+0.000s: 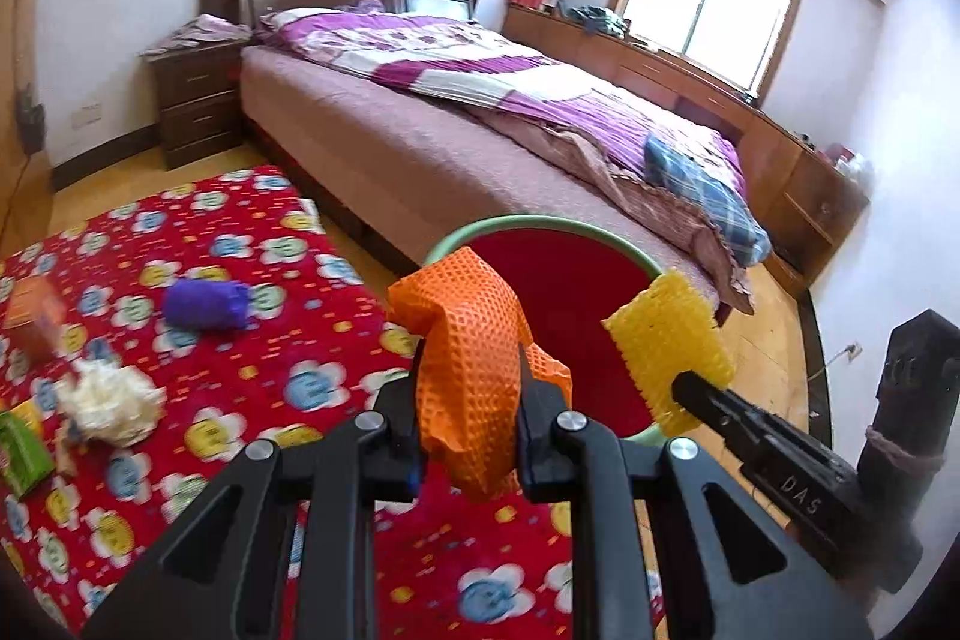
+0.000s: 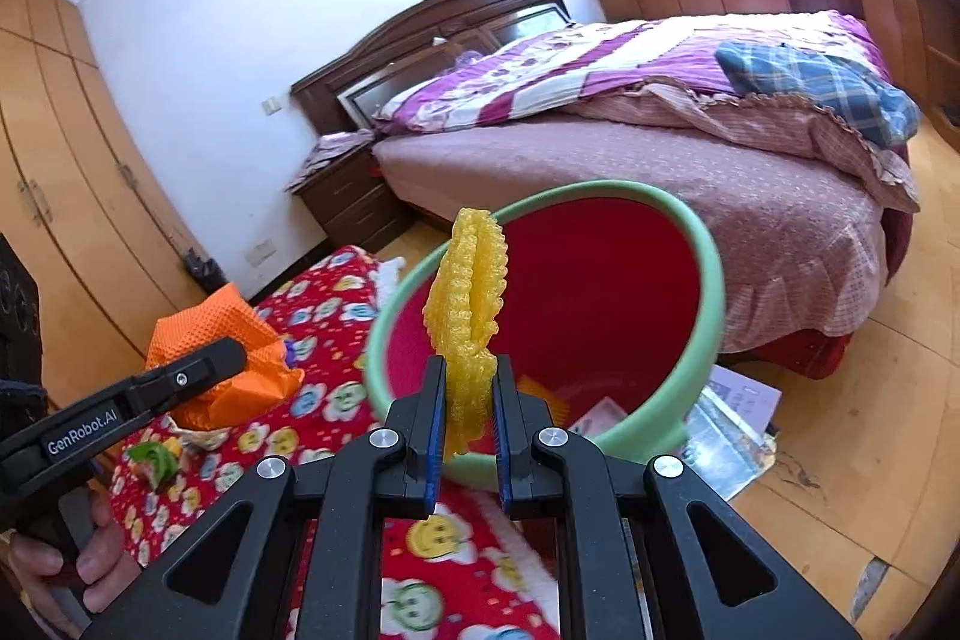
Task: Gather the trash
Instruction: 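Carry the orange bag and yellow pad over the red bin with both tools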
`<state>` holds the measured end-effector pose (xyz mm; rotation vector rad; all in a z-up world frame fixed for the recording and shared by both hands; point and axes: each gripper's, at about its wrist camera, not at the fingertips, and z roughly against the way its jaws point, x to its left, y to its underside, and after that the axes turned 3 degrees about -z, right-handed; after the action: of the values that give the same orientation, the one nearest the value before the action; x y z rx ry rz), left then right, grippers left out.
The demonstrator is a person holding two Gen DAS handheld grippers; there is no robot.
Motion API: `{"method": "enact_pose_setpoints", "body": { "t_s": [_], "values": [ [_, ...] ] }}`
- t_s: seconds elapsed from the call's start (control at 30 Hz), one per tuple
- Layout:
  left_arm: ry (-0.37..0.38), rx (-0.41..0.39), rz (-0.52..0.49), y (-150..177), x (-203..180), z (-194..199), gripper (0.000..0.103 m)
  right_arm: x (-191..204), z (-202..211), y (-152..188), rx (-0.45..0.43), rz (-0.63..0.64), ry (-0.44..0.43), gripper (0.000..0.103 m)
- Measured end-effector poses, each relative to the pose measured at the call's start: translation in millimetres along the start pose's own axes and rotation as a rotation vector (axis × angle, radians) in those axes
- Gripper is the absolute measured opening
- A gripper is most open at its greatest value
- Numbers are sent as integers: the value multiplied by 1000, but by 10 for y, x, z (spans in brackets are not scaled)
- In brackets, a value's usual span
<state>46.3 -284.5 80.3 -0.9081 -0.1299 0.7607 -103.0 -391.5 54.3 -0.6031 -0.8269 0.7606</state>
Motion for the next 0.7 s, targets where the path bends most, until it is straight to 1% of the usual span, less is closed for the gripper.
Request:
{"method": "enact_pose_setpoints", "body": {
  "t_s": [0.13,0.23,0.43,0.57,0.63,0.67,0.7],
  "values": [
    [8,6,-22,-47,-112,-193,22,-100,-63,-27,4,-1,20,14],
    [11,33,-35,-71,-173,-384,22,-169,-104,-36,4,-8,36,14],
    [23,75,-12,-66,-164,-675,22,-282,-166,-68,4,-8,73,14],
    [31,102,-12,-31,-164,-798,22,-320,-247,-97,15,3,75,15],
    [29,111,-17,-18,-165,-826,29,-329,-305,-106,28,9,72,16],
    [21,115,-17,-15,-159,-846,36,-334,-344,-108,37,12,70,16],
    [16,118,-12,-12,-151,-856,38,-335,-383,-112,49,13,68,17]
  ]
}}
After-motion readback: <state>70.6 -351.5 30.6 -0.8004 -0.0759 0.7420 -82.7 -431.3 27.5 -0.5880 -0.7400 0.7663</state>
